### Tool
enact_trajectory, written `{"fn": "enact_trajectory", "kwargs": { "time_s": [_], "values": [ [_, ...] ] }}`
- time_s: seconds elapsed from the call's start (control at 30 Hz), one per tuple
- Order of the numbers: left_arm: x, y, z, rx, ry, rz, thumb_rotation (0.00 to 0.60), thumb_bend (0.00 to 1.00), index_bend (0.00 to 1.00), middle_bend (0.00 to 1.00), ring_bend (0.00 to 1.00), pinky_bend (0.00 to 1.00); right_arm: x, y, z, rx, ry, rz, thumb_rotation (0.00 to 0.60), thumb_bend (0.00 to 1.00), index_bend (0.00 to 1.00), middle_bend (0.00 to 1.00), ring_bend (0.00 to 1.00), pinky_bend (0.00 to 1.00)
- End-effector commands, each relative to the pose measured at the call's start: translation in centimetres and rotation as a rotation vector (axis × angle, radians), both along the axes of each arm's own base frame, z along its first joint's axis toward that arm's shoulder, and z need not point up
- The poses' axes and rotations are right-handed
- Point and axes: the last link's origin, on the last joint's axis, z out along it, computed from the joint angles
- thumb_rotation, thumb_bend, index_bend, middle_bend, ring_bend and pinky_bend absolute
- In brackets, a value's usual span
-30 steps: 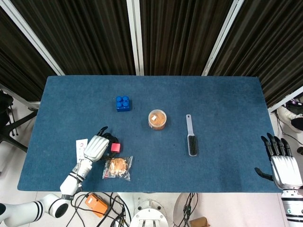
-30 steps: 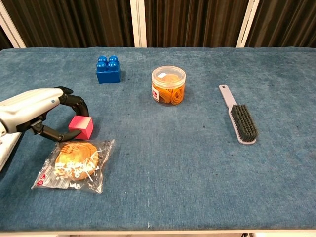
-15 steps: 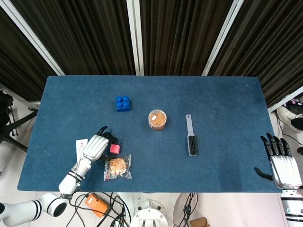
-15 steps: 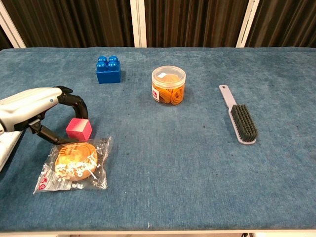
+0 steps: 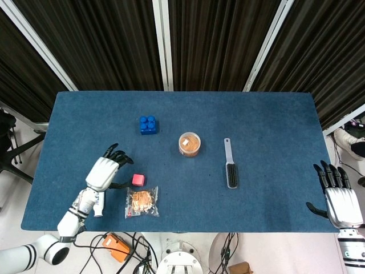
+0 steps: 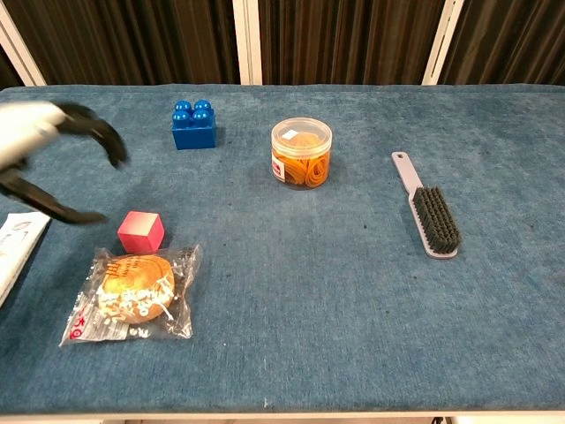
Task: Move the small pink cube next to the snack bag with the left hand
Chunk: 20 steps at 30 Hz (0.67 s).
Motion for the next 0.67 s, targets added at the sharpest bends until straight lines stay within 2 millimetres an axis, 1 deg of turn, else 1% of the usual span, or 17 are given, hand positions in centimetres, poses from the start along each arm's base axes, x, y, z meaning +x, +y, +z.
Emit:
{"fn": "enact_trajectory", "kwargs": {
  "time_s": [0.03,0.07,0.13,0.17,0.2,0.23,0.3,0.37,0.5,0.67],
  "values": [
    [-2.9,-2.5,6.5,0.151,0.042,0.071,0.6,0.07,0.29,0.26,0.13,0.08,0.0,0.0,-0.1,0.001,0.0,-0.001,0.6,0.27,0.0,0.0,0.0,0.0],
    [-4.1,-3.4,7.9,0.183,0.075,0.104,0.6,0.08,0.27,0.23,0.11,0.08,0.0,0.0,-0.1,0.001,0.0,-0.003,0.6,0.27,0.0,0.0,0.0,0.0],
    [-6.5,-5.5,10.4,0.251,0.15,0.21,0.6,0.09,0.19,0.11,0.02,0.04,0.0,0.0,-0.2,0.0,0.002,-0.007,0.6,0.27,0.0,0.0,0.0,0.0],
    [-7.7,-6.9,11.8,0.307,0.181,0.287,0.6,0.1,0.16,0.08,0.01,0.02,0.0,0.0,-0.3,0.001,0.006,-0.009,0.6,0.27,0.0,0.0,0.0,0.0],
    [-8.4,-7.8,12.5,0.352,0.19,0.33,0.6,0.1,0.12,0.04,0.0,0.01,0.0,0.0,-0.4,0.002,0.009,-0.01,0.6,0.27,0.0,0.0,0.0,0.0],
    [-9.1,-8.9,13.1,0.4,0.19,0.365,0.6,0.1,0.1,0.02,0.0,0.01,0.1,-0.1,-0.6,0.005,0.013,-0.012,0.6,0.27,0.0,0.0,0.0,0.0],
    [-10.1,-10.1,13.2,0.429,0.17,0.384,0.6,0.11,0.09,0.01,0.0,0.01,0.1,-0.2,-0.8,0.012,0.02,-0.017,0.6,0.27,0.0,0.0,0.0,0.0],
    [-10.8,-10.9,13.1,0.399,0.155,0.409,0.6,0.11,0.07,0.01,0.0,0.01,0.1,-0.4,-1.0,0.017,0.025,-0.02,0.6,0.27,0.0,0.0,0.0,0.0],
    [-10.5,-11.0,13.0,0.342,0.169,0.354,0.6,0.11,0.06,0.01,0.0,0.01,0.2,-0.3,-1.0,0.018,0.024,-0.017,0.6,0.27,0.0,0.0,0.0,0.0],
    [-10.2,-10.9,12.4,0.287,0.173,0.343,0.6,0.11,0.06,0.01,0.0,0.01,0.1,-0.1,-0.5,0.009,0.011,-0.007,0.6,0.27,0.0,0.0,0.0,0.0]
  ]
}}
